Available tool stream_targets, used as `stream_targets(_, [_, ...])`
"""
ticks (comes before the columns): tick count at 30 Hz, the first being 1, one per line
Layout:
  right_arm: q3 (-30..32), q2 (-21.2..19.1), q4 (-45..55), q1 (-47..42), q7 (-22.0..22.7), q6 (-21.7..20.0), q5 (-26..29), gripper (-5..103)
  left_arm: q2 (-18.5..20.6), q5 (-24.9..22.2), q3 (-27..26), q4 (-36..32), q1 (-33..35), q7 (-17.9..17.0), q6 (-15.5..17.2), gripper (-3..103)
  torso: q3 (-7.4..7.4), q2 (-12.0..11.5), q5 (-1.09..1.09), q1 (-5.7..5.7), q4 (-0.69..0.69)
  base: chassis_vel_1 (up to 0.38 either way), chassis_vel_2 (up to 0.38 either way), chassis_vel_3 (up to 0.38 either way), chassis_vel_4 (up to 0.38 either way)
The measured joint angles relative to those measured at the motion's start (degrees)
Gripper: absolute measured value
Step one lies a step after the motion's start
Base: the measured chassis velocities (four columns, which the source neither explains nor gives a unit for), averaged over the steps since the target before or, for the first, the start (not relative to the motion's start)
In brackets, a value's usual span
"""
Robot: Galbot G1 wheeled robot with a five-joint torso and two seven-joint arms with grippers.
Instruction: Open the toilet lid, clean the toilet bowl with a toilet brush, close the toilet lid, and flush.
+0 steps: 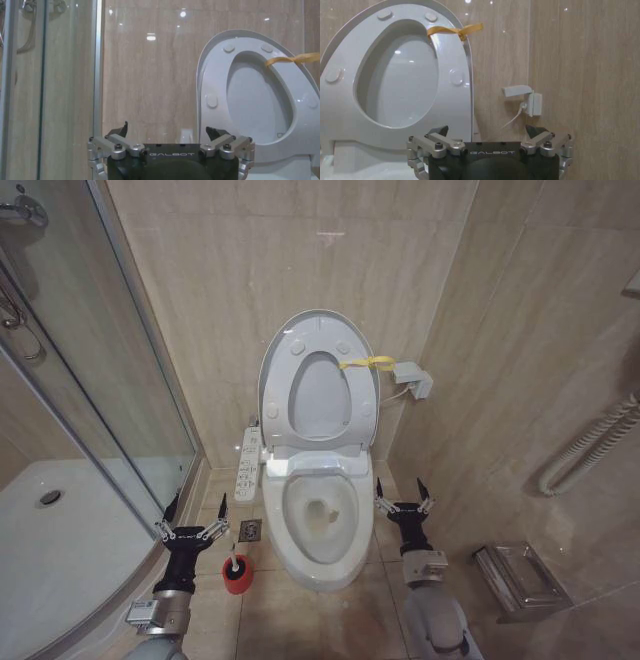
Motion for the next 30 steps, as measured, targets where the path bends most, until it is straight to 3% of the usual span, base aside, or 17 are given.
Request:
stream_targets(6, [0.0, 0.0, 0.0, 0.0, 0.0, 0.0, 0.0, 100, -0.7, 0.1, 0.3, -0.2, 0.0, 0.1, 1.7, 100, 0.0, 0.0, 0.01, 0.0, 0.0, 0.0, 0.0, 0.0, 0.0])
stream_targets(10, [0.0, 0.0, 0.0, 0.0, 0.0, 0.0, 0.0, 100, -4.0, 0.8, 2.2, -1.4, -0.2, 0.7, 8.7, 100, 0.0, 0.0, 0.01, 0.0, 0.0, 0.0, 0.0, 0.0, 0.0])
stream_targets(11, [0.0, 0.0, 0.0, 0.0, 0.0, 0.0, 0.0, 100, -4.0, 0.8, 2.2, -1.4, -0.2, 0.7, 8.7, 100, 0.0, 0.0, 0.01, 0.0, 0.0, 0.0, 0.0, 0.0, 0.0])
stream_targets(14, [0.0, 0.0, 0.0, 0.0, 0.0, 0.0, 0.0, 100, -7.1, 1.7, 4.0, -2.8, -0.3, 1.3, 15.5, 100, 0.0, 0.0, 0.01, 0.0, 0.0, 0.0, 0.0, 0.0, 0.0])
stream_targets(17, [0.0, 0.0, 0.0, 0.0, 0.0, 0.0, 0.0, 100, -9.6, 3.9, 5.0, -4.2, -0.2, 1.8, 17.3, 100, 0.0, 0.0, 0.01, 0.0, -0.02, 0.0, 0.0, 0.0, 0.0])
stream_targets(21, [0.0, 0.0, 0.0, 0.0, 0.0, 0.0, 0.0, 100, -9.5, 5.1, 5.0, -4.9, 0.0, 0.8, 16.4, 100, 0.0, 0.0, 0.0, -0.01, -0.01, 0.0, 0.0, 0.0, 0.0])
stream_targets(27, [0.0, 0.0, 0.0, 0.0, 0.0, 0.0, 0.0, 100, -6.1, 3.1, 3.8, -11.6, 2.6, -2.5, 14.0, 100, 0.0, 0.0, 0.02, -0.01, 0.01, 0.0, 0.0, 0.0, 0.0])
stream_targets(30, [0.0, 0.0, 0.0, 0.0, 0.0, 0.0, 0.0, 100, -5.2, 2.7, 3.2, -9.3, 2.8, -4.3, 12.0, 100, 0.0, 0.0, 0.02, -0.01, -0.01, 0.0, 0.0, 0.0, 0.0])
